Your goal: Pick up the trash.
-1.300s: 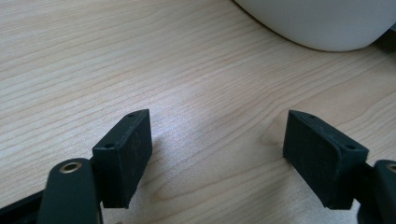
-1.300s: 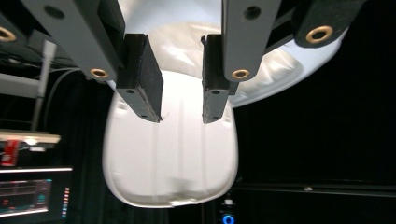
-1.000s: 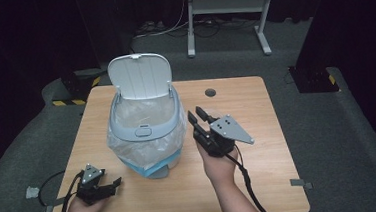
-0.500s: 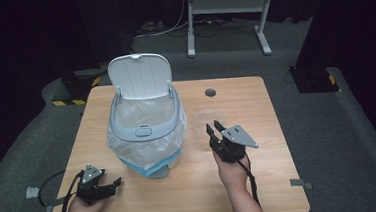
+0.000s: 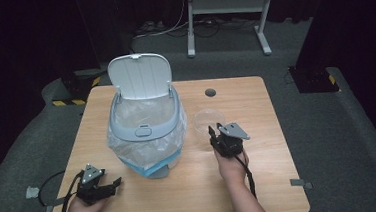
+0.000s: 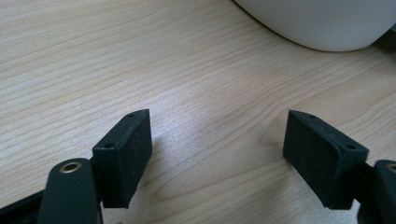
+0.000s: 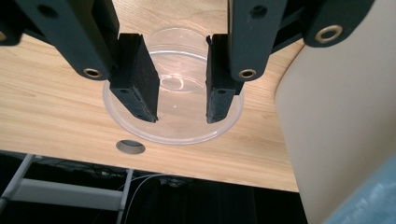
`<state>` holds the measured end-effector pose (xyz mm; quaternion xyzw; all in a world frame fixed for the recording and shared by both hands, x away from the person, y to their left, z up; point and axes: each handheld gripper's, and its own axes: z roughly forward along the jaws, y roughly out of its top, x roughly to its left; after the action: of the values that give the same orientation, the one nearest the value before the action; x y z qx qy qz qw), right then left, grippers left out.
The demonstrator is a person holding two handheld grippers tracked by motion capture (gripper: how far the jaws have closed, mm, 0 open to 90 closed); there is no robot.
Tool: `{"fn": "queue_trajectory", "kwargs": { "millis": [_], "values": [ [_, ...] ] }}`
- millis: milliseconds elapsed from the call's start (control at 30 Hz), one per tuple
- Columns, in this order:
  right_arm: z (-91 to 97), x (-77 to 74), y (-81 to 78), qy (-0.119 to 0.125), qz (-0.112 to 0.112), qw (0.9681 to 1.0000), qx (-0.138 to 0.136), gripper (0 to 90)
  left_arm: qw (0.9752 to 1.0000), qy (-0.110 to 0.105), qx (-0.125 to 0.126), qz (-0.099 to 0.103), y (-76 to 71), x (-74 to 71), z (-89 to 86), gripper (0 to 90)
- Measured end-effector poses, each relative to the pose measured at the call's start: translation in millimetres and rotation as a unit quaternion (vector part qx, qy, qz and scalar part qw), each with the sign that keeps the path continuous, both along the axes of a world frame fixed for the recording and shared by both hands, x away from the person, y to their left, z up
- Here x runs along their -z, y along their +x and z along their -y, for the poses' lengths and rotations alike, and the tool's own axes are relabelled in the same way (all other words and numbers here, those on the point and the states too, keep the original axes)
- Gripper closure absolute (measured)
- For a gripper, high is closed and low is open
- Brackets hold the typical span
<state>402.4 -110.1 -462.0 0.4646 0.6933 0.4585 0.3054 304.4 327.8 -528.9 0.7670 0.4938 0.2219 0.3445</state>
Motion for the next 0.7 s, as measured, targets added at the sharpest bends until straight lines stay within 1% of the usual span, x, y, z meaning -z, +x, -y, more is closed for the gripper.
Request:
{"fn": "queue_trajectory", "kwargs": {
  "millis": [67,100,167,233,333,500,600,700],
  "values": [
    [-1.3,2.6,2.7,-0.003,-0.002,1.0,0.0,64.8,1.0,0.0,0.0,0.0,0.0,0.0,0.0,23.9],
    [-2.7,4.9,4.6,-0.006,-0.008,1.0,0.001,64.8,1.0,0.0,0.0,0.0,0.0,0.0,0.0,23.9],
    [-3.5,8.0,7.7,-0.012,-0.012,0.9999,0.003,65.0,1.0,0.0,0.0,0.0,0.0,0.0,0.0,23.9],
    [-3.7,10.4,10.2,-0.01,-0.019,0.9998,0.006,65.0,1.0,-0.001,0.0,0.0,0.0,0.0,0.1,23.9],
    [-3.9,13.1,13.4,-0.001,-0.024,0.9997,0.01,65.1,1.0,0.0,0.0,0.0,0.0,0.0,0.0,23.9],
    [-6.0,16.3,17.6,-0.005,-0.03,0.9995,0.014,65.2,1.0,0.0,0.0,0.0,0.0,0.0,0.0,23.9],
    [-7.4,18.7,18.7,-0.007,-0.037,0.9992,0.016,65.1,1.0,0.0,0.0,0.0,-0.1,0.0,0.0,23.9],
    [-7.6,20.3,18.9,-0.01,-0.039,0.9991,0.015,65.0,1.0,0.0,0.0,0.0,0.0,0.0,0.1,23.9]
  ]
}}
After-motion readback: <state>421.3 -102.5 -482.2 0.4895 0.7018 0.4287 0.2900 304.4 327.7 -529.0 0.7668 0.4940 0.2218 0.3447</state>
